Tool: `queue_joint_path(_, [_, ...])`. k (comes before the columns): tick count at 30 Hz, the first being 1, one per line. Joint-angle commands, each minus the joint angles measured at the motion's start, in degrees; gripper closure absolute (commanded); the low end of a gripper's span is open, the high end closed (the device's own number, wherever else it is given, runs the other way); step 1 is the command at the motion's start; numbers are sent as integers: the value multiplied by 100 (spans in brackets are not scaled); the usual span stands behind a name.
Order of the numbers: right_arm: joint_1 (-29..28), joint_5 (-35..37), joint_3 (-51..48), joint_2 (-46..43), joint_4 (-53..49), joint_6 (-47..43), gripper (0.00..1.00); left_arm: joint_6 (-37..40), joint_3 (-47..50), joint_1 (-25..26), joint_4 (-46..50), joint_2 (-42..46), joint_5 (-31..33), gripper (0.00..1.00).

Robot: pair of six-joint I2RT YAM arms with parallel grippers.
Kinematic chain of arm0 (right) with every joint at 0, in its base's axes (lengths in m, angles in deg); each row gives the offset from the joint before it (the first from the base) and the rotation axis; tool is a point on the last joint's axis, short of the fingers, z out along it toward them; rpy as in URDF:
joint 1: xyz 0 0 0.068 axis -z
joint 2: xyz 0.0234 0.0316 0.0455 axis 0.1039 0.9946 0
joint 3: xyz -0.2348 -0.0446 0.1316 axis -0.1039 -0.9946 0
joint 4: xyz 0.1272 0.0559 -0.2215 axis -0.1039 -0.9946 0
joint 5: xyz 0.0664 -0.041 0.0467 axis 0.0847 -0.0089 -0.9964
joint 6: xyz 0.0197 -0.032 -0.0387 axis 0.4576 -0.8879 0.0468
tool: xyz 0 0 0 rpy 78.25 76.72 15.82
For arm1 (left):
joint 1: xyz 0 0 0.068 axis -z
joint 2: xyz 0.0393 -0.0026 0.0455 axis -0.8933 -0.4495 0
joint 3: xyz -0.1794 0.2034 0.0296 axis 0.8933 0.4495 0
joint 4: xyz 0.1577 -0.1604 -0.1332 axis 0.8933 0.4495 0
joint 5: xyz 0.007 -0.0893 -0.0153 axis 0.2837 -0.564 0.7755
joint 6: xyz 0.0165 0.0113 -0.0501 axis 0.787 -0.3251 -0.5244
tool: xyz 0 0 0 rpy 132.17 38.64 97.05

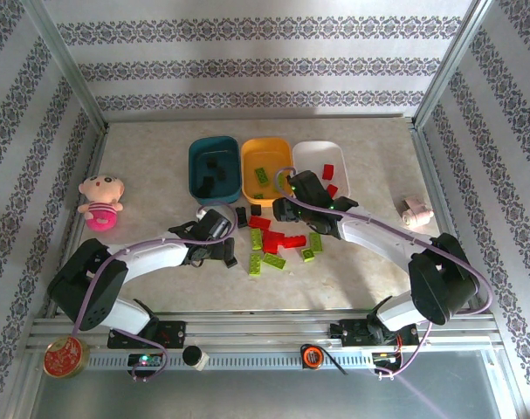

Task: Sort the legos into containers by color
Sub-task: Pick up the lego from the middle-left of the table, then place the lego in the container.

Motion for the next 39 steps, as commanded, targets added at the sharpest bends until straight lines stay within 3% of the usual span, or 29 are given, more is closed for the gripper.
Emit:
queue_joint_path(1, [59, -37, -85, -152, 122, 87, 32, 39, 119, 47, 323, 29, -35, 16])
queue_joint_path(4, [80, -59, -120, -141, 173, 118, 32, 26, 207, 47, 352, 67, -110, 19])
queue_joint_path(9, [112, -91, -168, -132, 231, 180, 32, 1, 282, 47, 292, 195, -197, 37])
queue_joint_path(15, [181, -16, -273, -325, 232, 207, 32, -48, -8, 53, 213, 597, -580, 47])
queue_joint_path(22, [285, 125, -677, -859, 224, 347, 32, 281, -1401, -68, -68, 95, -812, 48])
queue_joint_path(27, [295, 130, -965, -1153, 156, 416, 32, 460, -2932, -327, -434, -1239, -1175, 48])
queue_joint_path(34, [258, 133, -1259, -1477, -81, 452, 32, 657, -5050, -565, -59, -3039, -1244, 46])
queue_joint_path(39, [246, 28, -1476, -1734, -220, 459, 31, 573, -5794, -722, 116, -3668, -1442, 26])
